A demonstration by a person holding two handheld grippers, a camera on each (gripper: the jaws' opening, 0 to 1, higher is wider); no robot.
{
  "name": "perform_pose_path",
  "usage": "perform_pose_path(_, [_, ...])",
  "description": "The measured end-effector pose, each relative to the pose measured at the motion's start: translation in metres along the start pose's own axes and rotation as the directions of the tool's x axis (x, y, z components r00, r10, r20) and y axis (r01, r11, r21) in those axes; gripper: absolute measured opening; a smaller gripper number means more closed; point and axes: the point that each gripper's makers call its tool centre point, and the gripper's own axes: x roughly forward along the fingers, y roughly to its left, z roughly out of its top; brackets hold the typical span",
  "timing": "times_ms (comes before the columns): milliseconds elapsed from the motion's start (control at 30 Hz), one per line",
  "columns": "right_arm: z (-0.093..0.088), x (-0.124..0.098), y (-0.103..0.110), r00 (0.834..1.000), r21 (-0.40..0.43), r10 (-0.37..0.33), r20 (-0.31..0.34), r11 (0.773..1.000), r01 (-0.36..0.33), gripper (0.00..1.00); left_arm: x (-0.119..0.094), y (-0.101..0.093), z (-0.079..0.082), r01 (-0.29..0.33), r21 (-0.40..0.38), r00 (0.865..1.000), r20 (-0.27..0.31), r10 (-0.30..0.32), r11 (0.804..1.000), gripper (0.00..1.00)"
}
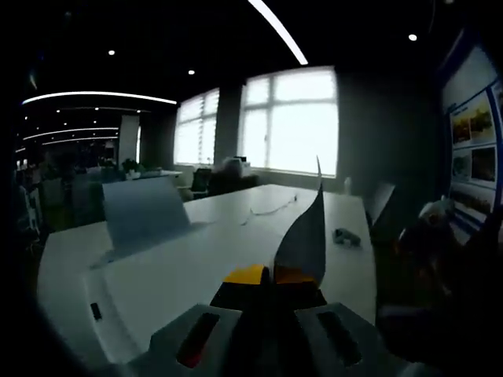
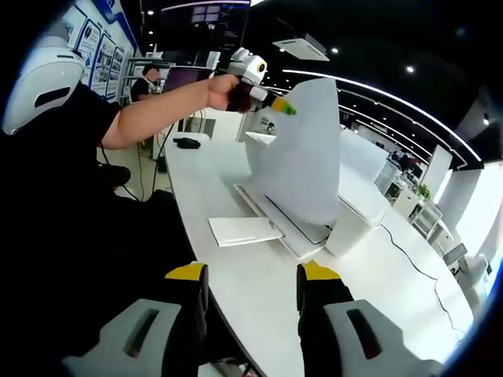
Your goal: Remove the paper from the printer output slot and place it on top of the printer
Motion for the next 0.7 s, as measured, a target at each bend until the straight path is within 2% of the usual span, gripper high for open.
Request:
perform_pose_path(333, [0.0, 0.001, 0.0, 1.0, 0.003, 0.006, 0.002, 1.0, -0.006, 0.41, 0.002, 0.001, 0.008, -0.003, 0.013, 1.0, -0.002, 0.003, 1.0, 0.05])
perform_pose_path(700, [-0.001, 0.005, 0.003, 1.0, 0.003, 0.016, 0.002, 1.0, -0.016, 0.41, 0.0, 0.011, 0.016, -0.009, -0.02, 1.0, 0.026, 0.009, 1.0, 0.05])
